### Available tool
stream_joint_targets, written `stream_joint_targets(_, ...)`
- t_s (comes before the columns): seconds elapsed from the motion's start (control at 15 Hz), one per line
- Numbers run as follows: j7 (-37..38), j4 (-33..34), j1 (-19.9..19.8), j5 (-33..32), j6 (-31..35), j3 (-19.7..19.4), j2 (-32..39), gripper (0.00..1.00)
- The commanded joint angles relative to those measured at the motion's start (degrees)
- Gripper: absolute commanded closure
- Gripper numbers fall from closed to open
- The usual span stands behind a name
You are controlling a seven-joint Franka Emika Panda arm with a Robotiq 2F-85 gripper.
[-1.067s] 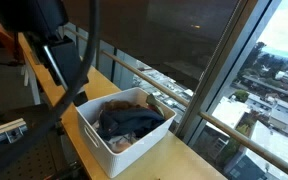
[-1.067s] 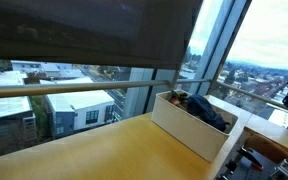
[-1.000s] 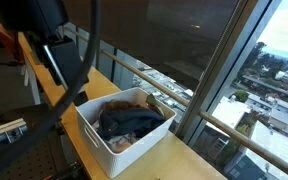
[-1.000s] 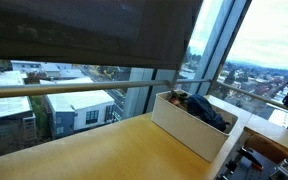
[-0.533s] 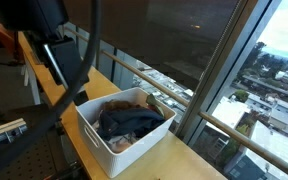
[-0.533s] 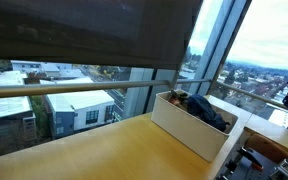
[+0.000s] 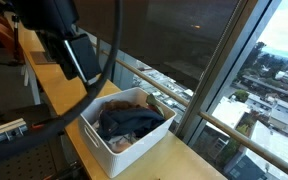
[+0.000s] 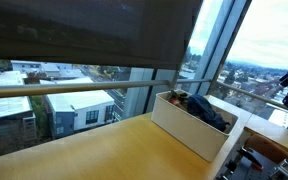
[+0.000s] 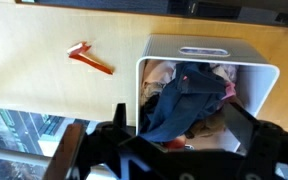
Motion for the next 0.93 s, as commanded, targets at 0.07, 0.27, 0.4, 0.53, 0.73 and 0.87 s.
stream_joint_targets(0.07, 2.3, 2.2, 5.3, 2.8, 11.5, 2.5, 10.8, 0.0)
stream_joint_targets(0.27, 5.4, 4.5, 8.4, 5.5, 20.3, 5.2, 20.7, 0.0)
stream_joint_targets(0.4, 7.5, 6.8, 10.0, 7.6, 25.3, 7.3, 27.7, 0.0)
stream_joint_targets(0.53, 9.2, 9.5, 10.5, 8.7, 29.7, 9.5, 34.9, 0.0)
stream_joint_targets(0.73, 12.3, 14.8, 8.8, 7.4, 34.4, 12.3, 45.8, 0.0)
stream_joint_targets(0.87, 15.9, 18.3, 7.3, 3.9, 35.8, 13.0, 52.2, 0.0)
